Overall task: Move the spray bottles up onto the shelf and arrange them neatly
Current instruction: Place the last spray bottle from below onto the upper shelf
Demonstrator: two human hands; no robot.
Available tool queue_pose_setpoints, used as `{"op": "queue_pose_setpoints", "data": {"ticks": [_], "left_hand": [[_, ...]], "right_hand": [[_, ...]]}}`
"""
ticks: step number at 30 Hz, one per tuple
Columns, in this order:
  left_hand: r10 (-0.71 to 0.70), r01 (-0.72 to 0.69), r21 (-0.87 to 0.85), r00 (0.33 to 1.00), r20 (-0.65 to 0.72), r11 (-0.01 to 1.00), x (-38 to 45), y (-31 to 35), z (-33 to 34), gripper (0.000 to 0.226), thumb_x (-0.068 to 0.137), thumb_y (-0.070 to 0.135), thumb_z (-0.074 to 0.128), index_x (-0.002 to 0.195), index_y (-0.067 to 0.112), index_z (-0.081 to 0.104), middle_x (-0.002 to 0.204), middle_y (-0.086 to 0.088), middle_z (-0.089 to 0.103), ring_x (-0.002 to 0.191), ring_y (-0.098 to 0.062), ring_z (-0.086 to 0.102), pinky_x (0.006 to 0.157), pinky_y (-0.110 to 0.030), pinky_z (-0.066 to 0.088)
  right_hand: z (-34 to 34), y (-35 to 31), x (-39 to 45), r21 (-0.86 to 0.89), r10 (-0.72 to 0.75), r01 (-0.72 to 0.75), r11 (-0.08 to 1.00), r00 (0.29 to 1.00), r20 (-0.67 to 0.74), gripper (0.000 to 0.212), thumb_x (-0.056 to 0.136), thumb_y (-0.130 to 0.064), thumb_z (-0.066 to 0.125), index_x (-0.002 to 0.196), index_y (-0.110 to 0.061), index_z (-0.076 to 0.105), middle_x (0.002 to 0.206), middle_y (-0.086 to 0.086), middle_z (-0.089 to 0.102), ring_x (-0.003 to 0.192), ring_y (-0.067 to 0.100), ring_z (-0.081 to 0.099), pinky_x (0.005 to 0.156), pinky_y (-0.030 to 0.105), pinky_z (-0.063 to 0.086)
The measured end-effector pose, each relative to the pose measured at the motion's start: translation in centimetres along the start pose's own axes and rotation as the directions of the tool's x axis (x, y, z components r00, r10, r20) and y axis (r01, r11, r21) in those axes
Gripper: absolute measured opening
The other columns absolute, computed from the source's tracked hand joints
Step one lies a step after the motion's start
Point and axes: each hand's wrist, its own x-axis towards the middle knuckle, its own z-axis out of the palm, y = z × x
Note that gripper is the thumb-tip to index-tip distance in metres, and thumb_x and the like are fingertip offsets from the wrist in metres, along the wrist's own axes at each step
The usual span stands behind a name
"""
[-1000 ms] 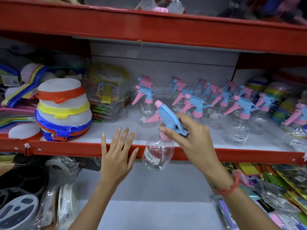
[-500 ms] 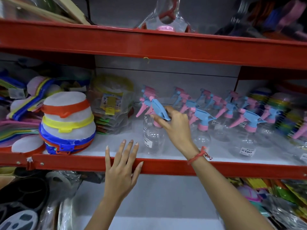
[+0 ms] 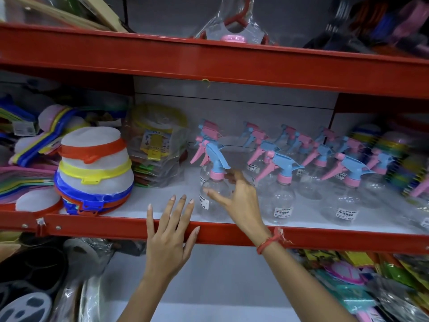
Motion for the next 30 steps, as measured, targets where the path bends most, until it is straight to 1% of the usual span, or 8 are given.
{"op": "queue_pose_setpoints", "data": {"ticks": [4,9,13,17,19,25,28,30], "left_hand": [[-0.001,0.001,0.002,1.0,-0.002,1.0,-0.1,0.0,0.0,0.056,0.1,0.046,0.032,0.146,0.018,0.039,0.152,-0.005,0.044,0.143,-0.025,0.036,0.119,-0.06,0.015],[-0.009,0.009,0.006,1.0,0.007,1.0,-0.1,0.1,-0.1,0.055,0.1,0.046,0.031,0.146,0.017,0.04,0.152,-0.006,0.044,0.143,-0.025,0.036,0.119,-0.059,0.015],[-0.009,0.009,0.009,1.0,0.004,1.0,-0.2,0.1,-0.2,0.055,0.099,0.046,0.032,0.147,0.018,0.039,0.152,-0.005,0.043,0.144,-0.024,0.034,0.119,-0.059,0.015],[-0.014,0.014,0.011,1.0,0.009,1.0,-0.4,0.1,-0.1,0.056,0.1,0.047,0.032,0.148,0.02,0.036,0.154,-0.004,0.04,0.145,-0.024,0.032,0.119,-0.059,0.014],[-0.021,0.02,0.009,1.0,0.018,1.0,-0.4,0.1,-0.2,0.056,0.1,0.047,0.031,0.149,0.021,0.035,0.155,-0.004,0.039,0.145,-0.023,0.032,0.12,-0.059,0.013],[-0.059,0.062,-0.036,0.996,0.064,0.997,-0.1,0.7,-1.1,0.057,0.1,0.048,0.028,0.148,0.02,0.036,0.155,-0.003,0.039,0.145,-0.022,0.032,0.118,-0.06,0.016],[-0.121,0.127,-0.101,0.991,0.064,0.987,0.1,1.7,-2.0,0.059,0.098,0.05,0.028,0.146,0.018,0.039,0.155,-0.003,0.039,0.144,-0.021,0.032,0.12,-0.058,0.011],[-0.184,0.187,-0.18,0.982,0.031,0.966,0.2,3.0,-2.6,0.059,0.096,0.05,0.032,0.144,0.017,0.043,0.152,-0.004,0.042,0.142,-0.02,0.034,0.12,-0.053,0.007]], "right_hand": [[0.8,0.3,-0.9,-0.126,-0.028,0.029,0.992,1.0,0.003,0.086,0.061,-0.059,0.079,0.127,-0.016,0.044,0.123,0.006,0.045,0.119,0.025,0.044,0.1,0.036,0.043],[0.9,0.6,-0.9,-0.058,0.011,-0.008,0.998,0.998,0.061,0.08,0.065,-0.05,0.081,0.128,-0.018,0.045,0.12,0.004,0.045,0.112,0.024,0.05,0.095,0.036,0.046],[-0.4,0.9,0.2,0.108,0.048,-0.084,0.991,0.953,0.299,0.072,0.075,-0.033,0.079,0.136,-0.022,0.042,0.134,0.003,0.046,0.121,0.021,0.051,0.101,0.041,0.046],[-2.2,1.3,1.2,0.286,0.019,-0.219,0.933,0.823,0.568,0.069,0.084,-0.018,0.072,0.141,-0.028,0.035,0.145,-0.008,0.042,0.127,0.015,0.046,0.097,0.017,0.044],[-2.7,1.5,1.5,0.294,0.005,-0.238,0.926,0.785,0.619,0.069,0.086,-0.016,0.07,0.142,-0.029,0.033,0.147,-0.009,0.04,0.13,0.015,0.045,0.097,0.015,0.043],[-3.2,1.8,1.3,0.29,-0.029,-0.215,0.932,0.757,0.653,0.075,0.088,-0.019,0.067,0.146,-0.034,0.022,0.155,-0.009,0.027,0.143,0.018,0.029,0.116,0.036,0.03],[-4.0,1.9,0.4,0.295,0.003,-0.22,0.93,0.806,0.592,0.084,0.086,-0.021,0.07,0.15,-0.031,0.016,0.159,-0.011,0.018,0.145,0.013,0.021,0.116,0.039,0.03],[-5.2,2.0,-0.7,0.345,0.009,-0.221,0.912,0.854,0.521,0.079,0.085,-0.023,0.071,0.148,-0.031,0.024,0.156,-0.012,0.026,0.141,0.01,0.029,0.113,0.036,0.036]]}}
